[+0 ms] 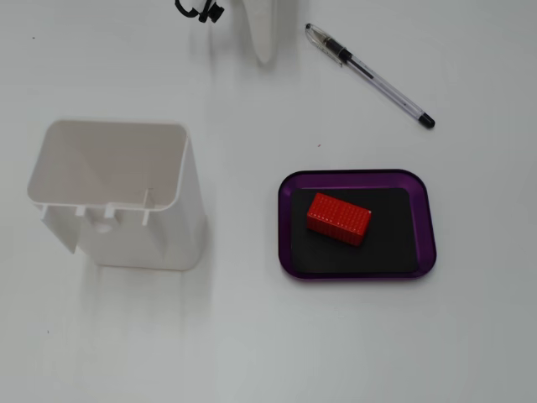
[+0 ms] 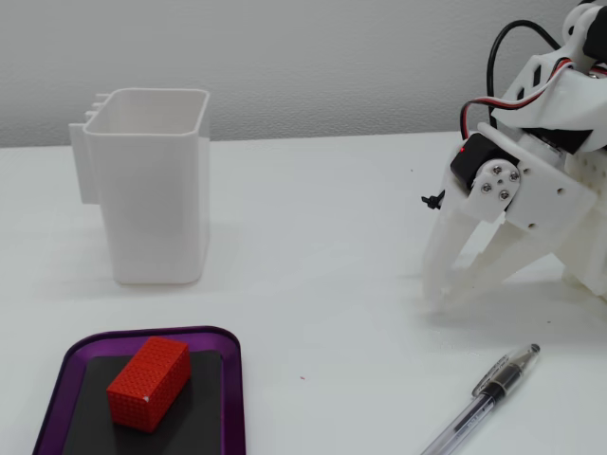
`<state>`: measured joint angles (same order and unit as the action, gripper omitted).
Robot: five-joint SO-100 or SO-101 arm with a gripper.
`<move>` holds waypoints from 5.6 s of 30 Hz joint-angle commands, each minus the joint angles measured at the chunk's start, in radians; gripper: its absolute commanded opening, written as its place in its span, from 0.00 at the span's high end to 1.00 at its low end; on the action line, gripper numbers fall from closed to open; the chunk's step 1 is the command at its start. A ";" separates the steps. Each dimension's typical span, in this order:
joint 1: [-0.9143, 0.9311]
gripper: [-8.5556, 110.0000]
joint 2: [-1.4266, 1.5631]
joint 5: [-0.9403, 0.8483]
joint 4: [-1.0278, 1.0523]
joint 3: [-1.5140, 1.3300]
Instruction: Remove the cube from the box.
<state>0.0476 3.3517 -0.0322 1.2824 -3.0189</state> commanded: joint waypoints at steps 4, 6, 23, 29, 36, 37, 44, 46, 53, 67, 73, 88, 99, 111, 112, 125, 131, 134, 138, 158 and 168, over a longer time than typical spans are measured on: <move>-0.011 0.93 0.046 0.009 -0.009 -0.003; -0.011 0.93 0.046 0.009 -0.009 -0.003; -0.009 0.93 0.044 0.009 -0.028 -0.003; -0.002 0.93 0.044 -0.002 -0.063 -0.005; -0.008 0.93 0.038 0.000 -0.179 0.008; -0.009 0.93 0.031 0.000 -0.207 0.011; -0.011 0.88 -0.011 0.003 -0.261 0.141; -0.011 0.87 -0.089 0.002 -0.267 0.186; -0.011 0.86 -0.653 0.055 -0.290 0.549; -0.199 0.73 -1.749 0.445 -0.221 1.534; -0.198 0.73 -1.937 0.512 -0.224 1.686; -0.187 0.73 -2.082 0.515 -0.327 1.694; -0.189 0.73 -2.191 0.511 -0.337 1.695; -0.198 0.93 -2.187 0.505 -0.328 1.703; -0.199 0.93 -2.177 0.505 -0.322 1.724; -0.206 0.93 -1.845 0.347 -0.080 1.953; -0.195 0.93 -1.698 0.196 0.064 1.896; -0.192 0.93 -1.631 0.132 0.103 1.778; -0.190 0.93 -1.525 0.044 0.091 1.539; -0.187 0.93 -1.264 -0.163 -0.551 0.603; -0.190 0.80 -1.250 -0.156 -0.543 0.572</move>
<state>-0.1442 2.0770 -0.1871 0.7087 -2.4605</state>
